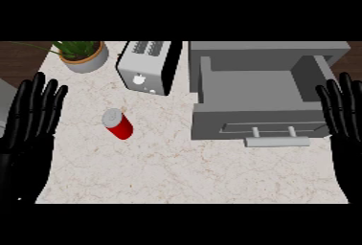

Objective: Pick up the can, place it into the drawer and close the drawer

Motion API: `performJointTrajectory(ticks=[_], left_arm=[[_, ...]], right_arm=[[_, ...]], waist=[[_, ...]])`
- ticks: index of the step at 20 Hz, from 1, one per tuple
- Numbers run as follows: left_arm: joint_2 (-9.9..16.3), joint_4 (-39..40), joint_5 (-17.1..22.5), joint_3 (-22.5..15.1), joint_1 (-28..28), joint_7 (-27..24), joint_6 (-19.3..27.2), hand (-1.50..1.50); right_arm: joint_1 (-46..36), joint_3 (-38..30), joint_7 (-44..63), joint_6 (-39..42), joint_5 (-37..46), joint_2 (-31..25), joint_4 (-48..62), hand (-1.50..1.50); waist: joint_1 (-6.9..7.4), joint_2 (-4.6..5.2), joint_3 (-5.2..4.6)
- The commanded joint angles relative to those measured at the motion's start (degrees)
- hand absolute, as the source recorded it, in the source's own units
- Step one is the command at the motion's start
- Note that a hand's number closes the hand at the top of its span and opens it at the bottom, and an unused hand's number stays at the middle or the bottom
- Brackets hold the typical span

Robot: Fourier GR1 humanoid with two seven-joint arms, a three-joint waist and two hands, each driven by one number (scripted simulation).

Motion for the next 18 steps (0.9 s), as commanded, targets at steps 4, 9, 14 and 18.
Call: performJointTrajectory(ticks=[4,9,14,18], left_arm=[[4.2,7.1,11.7,5.1,-6.5,-1.8,-9.2,-1.50],[6.2,13.4,7.0,3.2,-3.0,9.8,-7.3,-1.50],[10.8,10.1,14.0,8.9,-4.1,16.3,-10.7,-1.50],[11.1,4.6,17.1,9.9,-3.0,21.6,-11.3,-1.50]], right_arm=[[1.3,-0.3,1.8,0.3,-1.7,1.1,-2.3,-1.50],[5.8,-3.7,12.5,-6.6,0.7,3.0,0.4,-1.50],[12.4,-9.1,10.2,-2.3,-4.6,0.3,-2.2,-1.50],[15.0,-11.3,10.2,-0.7,-6.1,0.1,-4.0,-1.50]], waist=[[0.78,0.56,0.64],[0.28,0.62,0.64],[0.79,0.40,0.70],[0.97,0.41,0.69]])
